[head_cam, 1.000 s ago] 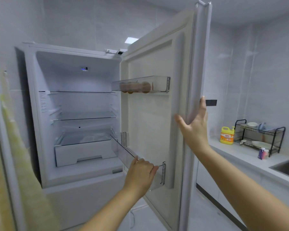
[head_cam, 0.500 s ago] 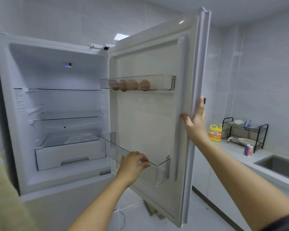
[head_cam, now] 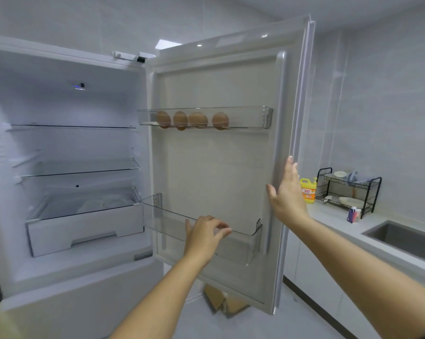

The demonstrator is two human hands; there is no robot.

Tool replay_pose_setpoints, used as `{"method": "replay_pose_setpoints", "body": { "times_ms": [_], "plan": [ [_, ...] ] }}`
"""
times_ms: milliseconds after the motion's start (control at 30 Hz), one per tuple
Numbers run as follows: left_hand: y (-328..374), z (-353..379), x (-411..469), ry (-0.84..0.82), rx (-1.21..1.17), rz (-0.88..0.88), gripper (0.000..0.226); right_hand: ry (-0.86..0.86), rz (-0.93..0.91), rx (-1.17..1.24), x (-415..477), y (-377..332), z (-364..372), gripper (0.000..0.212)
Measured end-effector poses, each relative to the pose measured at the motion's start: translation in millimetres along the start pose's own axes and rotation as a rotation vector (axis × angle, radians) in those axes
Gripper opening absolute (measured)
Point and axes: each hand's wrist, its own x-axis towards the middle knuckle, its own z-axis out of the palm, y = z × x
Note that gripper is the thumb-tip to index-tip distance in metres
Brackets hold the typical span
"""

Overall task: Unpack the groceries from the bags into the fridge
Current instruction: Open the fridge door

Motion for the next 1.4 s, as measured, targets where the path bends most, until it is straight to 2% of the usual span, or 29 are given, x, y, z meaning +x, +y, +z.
{"method": "replay_pose_setpoints", "body": {
  "times_ms": [100,200,333,467,533,700,867,1000,1400],
  "plan": [
    [-32,-16,16,0.035,0.093,-0.056,0.026,-0.001,0.007,-0.069,6,7,-2,0.085],
    [-63,-29,30,-0.015,0.049,-0.041,0.022,-0.012,0.017,-0.128,12,14,-5,0.084],
    [-68,-30,48,-0.059,0.025,0.024,0.021,-0.010,0.027,-0.168,18,14,0,0.078],
    [-69,-28,62,-0.081,-0.032,0.016,0.022,0.004,0.110,-0.201,24,16,8,0.078],
    [-72,-26,66,-0.092,-0.052,0.024,0.029,0.040,0.122,-0.312,24,14,15,0.078],
    [-86,-24,69,-0.041,-0.048,0.063,0.030,0.058,0.172,-0.541,-3,-21,49,0.084],
    [-100,-22,72,-0.042,0.016,0.169,0.033,-0.087,0.097,-0.719,-38,-30,87,0.075],
    [-128,-33,77,0.003,0.012,0.203,0.030,-0.119,0.063,-0.765,-49,-16,99,0.064],
    [-152,-38,83,-0.005,-0.023,0.213,0.029,-0.145,0.110,-0.795,-45,-15,99,0.058]
  ]
}}
